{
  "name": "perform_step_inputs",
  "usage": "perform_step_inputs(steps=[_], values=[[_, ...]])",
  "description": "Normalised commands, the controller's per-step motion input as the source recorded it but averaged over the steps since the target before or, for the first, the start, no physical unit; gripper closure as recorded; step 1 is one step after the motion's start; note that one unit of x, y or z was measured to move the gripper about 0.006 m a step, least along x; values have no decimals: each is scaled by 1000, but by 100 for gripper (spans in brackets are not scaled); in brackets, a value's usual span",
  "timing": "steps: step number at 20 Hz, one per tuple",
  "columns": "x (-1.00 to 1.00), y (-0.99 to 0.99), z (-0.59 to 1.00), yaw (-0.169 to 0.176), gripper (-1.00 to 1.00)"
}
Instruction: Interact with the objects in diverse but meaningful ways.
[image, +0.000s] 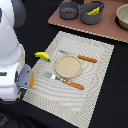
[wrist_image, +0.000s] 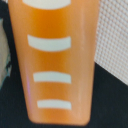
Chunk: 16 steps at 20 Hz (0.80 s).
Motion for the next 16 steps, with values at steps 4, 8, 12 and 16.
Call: perform_step_inputs(steps=[4,8,12,16], values=[[-168,0,-219,48,100],[-140,0,-82,38,100],[-67,-1,-37,24,100],[-90,-8,133,19,100]])
